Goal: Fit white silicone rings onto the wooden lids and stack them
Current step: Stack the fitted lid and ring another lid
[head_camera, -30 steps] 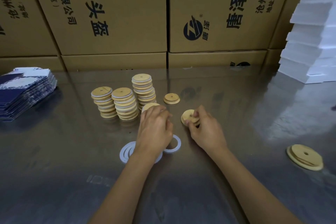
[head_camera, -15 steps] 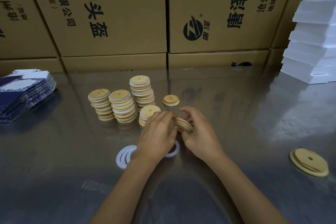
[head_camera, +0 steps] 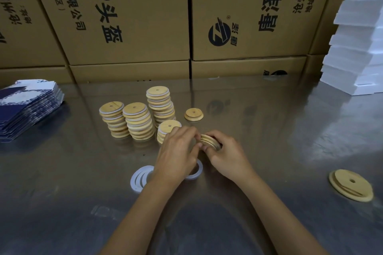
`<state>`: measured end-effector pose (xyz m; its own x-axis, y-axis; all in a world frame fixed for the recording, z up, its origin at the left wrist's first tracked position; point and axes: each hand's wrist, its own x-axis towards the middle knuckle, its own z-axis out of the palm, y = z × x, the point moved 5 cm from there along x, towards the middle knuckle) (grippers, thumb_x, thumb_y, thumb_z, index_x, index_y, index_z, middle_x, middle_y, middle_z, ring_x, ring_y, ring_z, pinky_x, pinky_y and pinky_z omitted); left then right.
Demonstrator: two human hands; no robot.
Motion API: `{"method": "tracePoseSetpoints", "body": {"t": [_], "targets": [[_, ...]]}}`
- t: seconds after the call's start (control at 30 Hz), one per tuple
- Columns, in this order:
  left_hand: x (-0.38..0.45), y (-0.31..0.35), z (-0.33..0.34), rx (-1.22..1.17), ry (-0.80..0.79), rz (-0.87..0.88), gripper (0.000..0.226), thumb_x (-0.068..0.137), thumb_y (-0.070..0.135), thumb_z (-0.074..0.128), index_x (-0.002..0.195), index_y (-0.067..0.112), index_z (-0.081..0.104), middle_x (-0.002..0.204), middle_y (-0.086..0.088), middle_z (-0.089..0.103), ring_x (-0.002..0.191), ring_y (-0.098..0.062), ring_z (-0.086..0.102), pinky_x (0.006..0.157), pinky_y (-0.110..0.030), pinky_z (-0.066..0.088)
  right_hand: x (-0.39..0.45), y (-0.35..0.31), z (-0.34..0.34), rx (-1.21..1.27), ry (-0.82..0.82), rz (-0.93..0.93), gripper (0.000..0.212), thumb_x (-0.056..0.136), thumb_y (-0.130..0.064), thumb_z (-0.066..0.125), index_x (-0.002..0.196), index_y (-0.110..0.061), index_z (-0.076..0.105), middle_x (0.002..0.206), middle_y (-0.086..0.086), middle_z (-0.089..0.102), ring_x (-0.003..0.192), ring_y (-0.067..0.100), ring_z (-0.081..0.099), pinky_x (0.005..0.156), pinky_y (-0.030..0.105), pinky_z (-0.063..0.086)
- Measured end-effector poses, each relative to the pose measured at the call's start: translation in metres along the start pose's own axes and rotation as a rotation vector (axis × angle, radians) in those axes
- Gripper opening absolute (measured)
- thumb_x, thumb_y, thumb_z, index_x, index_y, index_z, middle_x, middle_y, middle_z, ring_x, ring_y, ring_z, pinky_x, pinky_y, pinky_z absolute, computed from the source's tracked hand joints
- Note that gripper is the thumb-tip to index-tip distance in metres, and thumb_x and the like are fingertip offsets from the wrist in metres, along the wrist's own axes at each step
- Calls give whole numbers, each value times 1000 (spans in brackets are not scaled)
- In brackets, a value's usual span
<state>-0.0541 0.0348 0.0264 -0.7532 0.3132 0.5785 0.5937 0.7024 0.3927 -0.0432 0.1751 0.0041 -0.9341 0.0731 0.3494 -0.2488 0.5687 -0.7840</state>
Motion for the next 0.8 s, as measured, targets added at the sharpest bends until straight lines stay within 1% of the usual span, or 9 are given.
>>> {"method": "tracePoseSetpoints", "body": {"t": [0.03,0.1,0.23,0.4,0.43,0.5,0.6,0.7,0.8], "targets": [[0,0,1,-13,-18,7,12,85,20,67,89,22,56,90,11,56,91,-12,46,76,-30,41,0,0,0,-10,-11,-2,13,89,-15,68,99,-24,70,82,-15,68,80,-8,59,65,6,40],[-1,2,2,-27,-46,29,12,86,19,66,89,23,54,90,13,53,90,-11,44,78,-30,40,0,-1,-1,-24,-18,2,12,88,-14,69,98,-22,70,82,-13,68,77,-4,58,64,6,40],[-2,7,4,-15,-70,63,12,86,18,65,89,23,54,90,13,54,92,-11,44,84,-28,36,1,2,-5,-34,-30,46,11,87,-18,72,97,-23,73,83,-10,70,77,1,58,64,8,40],[-2,8,5,-18,-85,67,12,87,18,64,89,24,54,89,13,54,92,-10,44,85,-27,33,0,4,-6,-51,-63,82,11,87,-19,71,96,-27,72,83,-10,70,77,5,62,62,11,42],[-2,8,5,-21,-84,67,13,87,18,64,89,24,53,89,13,54,92,-10,43,85,-27,33,0,4,-6,-52,-70,86,12,87,-20,71,96,-27,72,83,-10,71,78,6,62,64,14,43],[-2,7,4,-26,-83,69,14,87,17,65,89,25,53,88,14,54,92,-9,43,85,-26,32,0,4,-7,-52,-80,98,12,87,-21,72,98,-26,72,85,-9,71,81,8,63,70,23,48],[-2,6,4,-26,-84,71,16,86,17,65,88,26,52,87,15,53,92,-9,43,84,-25,31,0,5,-6,-49,-90,110,12,87,-23,72,98,-27,72,87,-9,72,83,9,65,74,29,50],[-1,5,3,-20,-88,70,16,86,19,66,87,27,53,85,16,51,89,-8,42,80,-24,30,0,7,-6,-67,-99,127,11,88,-21,70,97,-27,71,86,-9,71,83,10,64,74,30,50],[3,-1,-3,-45,-61,20,13,86,18,68,84,25,56,81,18,51,89,-7,42,77,-23,33,1,10,-7,-78,-101,154,12,90,-20,66,94,-31,68,85,-10,70,81,9,63,71,28,49]]}}
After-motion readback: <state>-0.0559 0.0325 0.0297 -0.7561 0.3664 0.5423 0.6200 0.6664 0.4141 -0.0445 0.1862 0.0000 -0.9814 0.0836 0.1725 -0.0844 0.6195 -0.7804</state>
